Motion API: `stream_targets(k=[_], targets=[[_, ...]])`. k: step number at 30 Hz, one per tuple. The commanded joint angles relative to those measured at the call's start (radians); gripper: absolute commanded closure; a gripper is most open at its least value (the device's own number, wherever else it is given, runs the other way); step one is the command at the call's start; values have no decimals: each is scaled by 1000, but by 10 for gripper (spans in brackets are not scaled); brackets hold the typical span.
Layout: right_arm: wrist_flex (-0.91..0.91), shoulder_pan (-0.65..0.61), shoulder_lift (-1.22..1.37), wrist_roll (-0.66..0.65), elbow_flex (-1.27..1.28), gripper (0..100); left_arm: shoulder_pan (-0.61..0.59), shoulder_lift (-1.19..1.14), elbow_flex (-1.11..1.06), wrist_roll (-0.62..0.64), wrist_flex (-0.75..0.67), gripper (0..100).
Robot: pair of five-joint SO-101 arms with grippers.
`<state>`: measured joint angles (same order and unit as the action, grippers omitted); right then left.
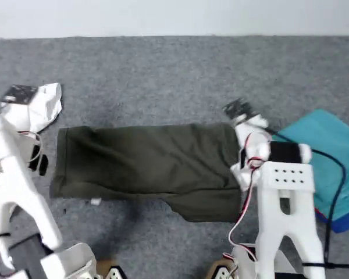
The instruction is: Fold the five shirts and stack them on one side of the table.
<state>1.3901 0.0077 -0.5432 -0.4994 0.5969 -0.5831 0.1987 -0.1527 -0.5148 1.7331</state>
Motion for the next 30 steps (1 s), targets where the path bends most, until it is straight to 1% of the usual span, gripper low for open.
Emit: stream_targets(k=[1,4,5,6,10,13,15,17,22,26,30], targets=[[-64,-7,16,17,-46,799,17,61,42,-12,15,906],[-119,-38,90,40,-52,798,55,41,45,-6,3,906],[-147,-50,116,57,-57,798,77,29,41,17,-17,906],[-174,-65,143,63,-61,798,98,12,41,66,-48,906],[-288,-137,255,68,-118,800,190,-103,44,279,-239,906],[-337,-174,346,68,-187,800,258,-226,47,365,-370,906],[-375,-182,404,68,-229,800,279,-292,47,404,-471,906],[-415,-180,467,68,-259,800,288,-359,47,423,-552,906],[-513,-180,633,68,-307,800,281,-491,53,427,-689,906],[-578,-179,760,68,-361,800,273,-569,130,427,-704,907],[-605,-177,875,68,-462,801,272,-631,223,427,-704,907]])
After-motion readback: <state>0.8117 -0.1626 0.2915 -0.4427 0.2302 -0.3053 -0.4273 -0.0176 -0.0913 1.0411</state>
